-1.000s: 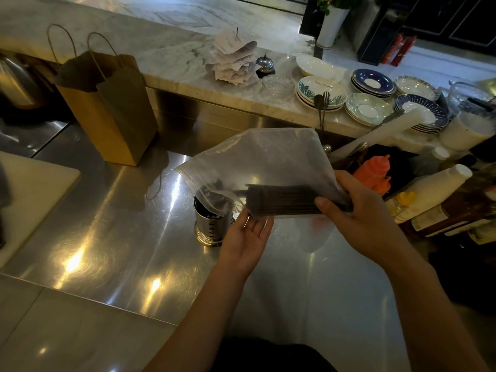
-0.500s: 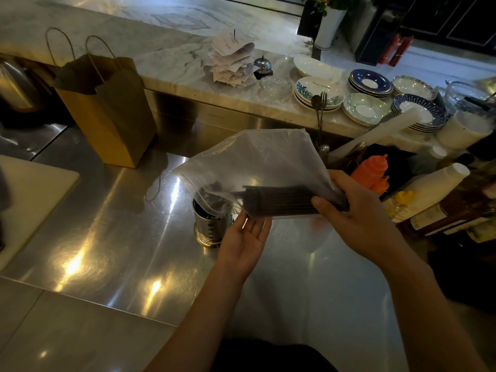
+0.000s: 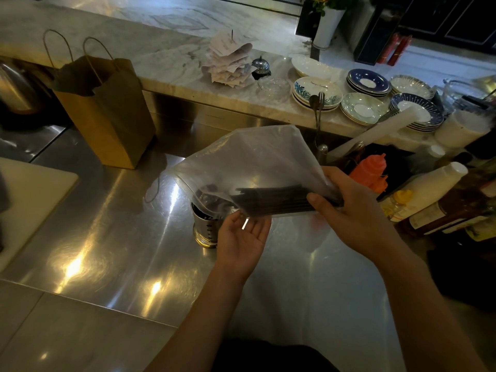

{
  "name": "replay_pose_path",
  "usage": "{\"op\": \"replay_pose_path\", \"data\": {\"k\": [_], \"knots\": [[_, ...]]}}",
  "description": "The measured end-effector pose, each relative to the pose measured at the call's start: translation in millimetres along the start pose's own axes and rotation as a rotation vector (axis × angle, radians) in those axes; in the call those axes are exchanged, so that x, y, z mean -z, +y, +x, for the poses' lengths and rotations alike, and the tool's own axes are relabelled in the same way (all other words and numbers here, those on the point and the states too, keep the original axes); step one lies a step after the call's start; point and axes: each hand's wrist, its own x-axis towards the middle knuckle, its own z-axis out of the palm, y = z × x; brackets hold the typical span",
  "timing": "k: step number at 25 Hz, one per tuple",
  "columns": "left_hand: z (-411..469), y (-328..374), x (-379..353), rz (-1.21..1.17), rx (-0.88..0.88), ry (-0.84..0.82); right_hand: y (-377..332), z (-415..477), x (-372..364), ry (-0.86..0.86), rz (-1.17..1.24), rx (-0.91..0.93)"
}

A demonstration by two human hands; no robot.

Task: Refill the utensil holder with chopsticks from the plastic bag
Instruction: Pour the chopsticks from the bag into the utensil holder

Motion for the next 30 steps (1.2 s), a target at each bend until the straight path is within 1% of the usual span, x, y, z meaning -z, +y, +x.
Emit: {"op": "replay_pose_path", "data": {"k": [5,12,16,24,30], "knots": [[1,0,0,-0.034,-0.003,-0.041,-2,3,1,0.0,0.012,0.002],[3,-7,-1,-0.018,0.001,-0.086,-6,7,-2,0.01,0.025,0.032],[3,-9,-1,-0.03,0.005,-0.139,-5,6,-2,0.001,0.013,0.03],[6,-13,-8,-0.011,-0.026,-0.096,-11,7,-8,-0.006,-0.019,0.056],[6,-5,-13,0.01,-0.047,-0.145,-20,12,-7,-0.007,-0.012,0.071]]}}
